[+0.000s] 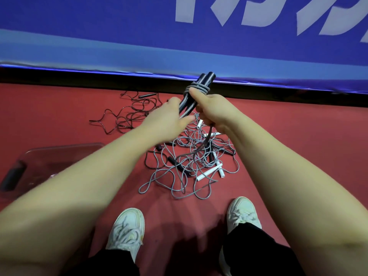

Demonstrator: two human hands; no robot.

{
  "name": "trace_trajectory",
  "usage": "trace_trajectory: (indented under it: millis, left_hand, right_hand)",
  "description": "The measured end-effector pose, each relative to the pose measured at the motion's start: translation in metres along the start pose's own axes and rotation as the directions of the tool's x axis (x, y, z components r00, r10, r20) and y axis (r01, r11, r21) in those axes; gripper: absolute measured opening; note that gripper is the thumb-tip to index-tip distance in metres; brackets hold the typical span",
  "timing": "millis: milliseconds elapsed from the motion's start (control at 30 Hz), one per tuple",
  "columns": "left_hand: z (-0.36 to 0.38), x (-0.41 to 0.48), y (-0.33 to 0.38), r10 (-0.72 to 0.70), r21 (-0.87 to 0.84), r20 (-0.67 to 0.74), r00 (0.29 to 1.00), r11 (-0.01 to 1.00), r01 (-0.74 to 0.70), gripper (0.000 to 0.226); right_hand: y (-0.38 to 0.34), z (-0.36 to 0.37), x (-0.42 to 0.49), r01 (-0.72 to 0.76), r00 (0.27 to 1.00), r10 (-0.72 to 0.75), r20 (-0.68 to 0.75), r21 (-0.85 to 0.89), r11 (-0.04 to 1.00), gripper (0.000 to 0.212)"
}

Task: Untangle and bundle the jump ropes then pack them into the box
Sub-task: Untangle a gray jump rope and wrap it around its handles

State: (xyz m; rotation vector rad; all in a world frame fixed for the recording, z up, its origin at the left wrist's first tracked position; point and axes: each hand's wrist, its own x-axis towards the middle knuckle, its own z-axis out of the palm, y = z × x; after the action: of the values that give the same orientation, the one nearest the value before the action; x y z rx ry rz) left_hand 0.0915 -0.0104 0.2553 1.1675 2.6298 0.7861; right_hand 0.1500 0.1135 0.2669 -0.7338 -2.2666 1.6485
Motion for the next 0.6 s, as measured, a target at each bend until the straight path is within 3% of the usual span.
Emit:
trace_trajectory:
  millis: [33, 67, 100, 133, 200, 267, 367, 500, 600]
  left_hand:
    - [-0.004, -0.002, -0.003, 0.03, -0.294, 0.119, 0.992, 0.956, 0.007, 0.026]
    - [-0.01, -0.008, -0.004, 0.052, -0.578, 0.272, 0.961, 0.807, 0.12, 0.022]
    - [-0.013, -0.012, -0.009, 0.109, -0.767, 0.413, 0.904, 0.577, 0.281, 0.023]
    - [-0.016, -0.015, -0.014, 0.179, -0.832, 0.495, 0.85, 0.38, 0.404, 0.032]
    - [-0.013, -0.016, -0.021, 0.263, -0.843, 0.538, 0.801, 0.166, 0.512, 0.041]
    - [-0.01, -0.016, -0.019, 0.267, -0.866, 0.501, 0.823, 0.158, 0.475, 0.026]
    - [-0.01, -0.015, -0.017, 0.213, -0.889, 0.434, 0.875, 0.262, 0.376, 0.012]
    - [-0.018, -0.006, -0.022, 0.088, -0.927, 0.353, 0.932, 0.171, 0.335, 0.016]
    - [-0.016, -0.002, -0.021, -0.034, -0.906, 0.277, 0.96, 0.323, 0.273, 0.02]
  right_hand:
    - [0.002, -0.002, -0.001, 0.028, 0.999, -0.029, 0.039, 0.023, 0.999, 0.032]
    - [0.003, -0.004, -0.002, 0.05, 0.995, -0.055, 0.083, 0.061, 0.997, 0.033]
    - [0.002, -0.004, -0.004, 0.071, 0.988, -0.083, 0.128, 0.09, 0.993, 0.033]
    - [0.001, -0.002, -0.006, 0.093, 0.98, -0.11, 0.168, 0.104, 0.99, 0.033]
    - [-0.002, 0.002, -0.009, 0.128, 0.964, -0.148, 0.22, 0.102, 0.987, 0.034]
    - [-0.005, 0.003, -0.01, 0.129, 0.962, -0.151, 0.227, 0.107, 0.986, 0.036]
    - [-0.007, -0.006, -0.01, 0.124, 0.935, -0.147, 0.322, 0.092, 0.988, 0.031]
    - [0.003, -0.023, -0.009, 0.113, 0.912, -0.111, 0.396, 0.02, 0.993, 0.025]
    - [0.001, -0.018, -0.009, 0.116, 0.947, -0.051, 0.316, -0.191, 0.975, 0.031]
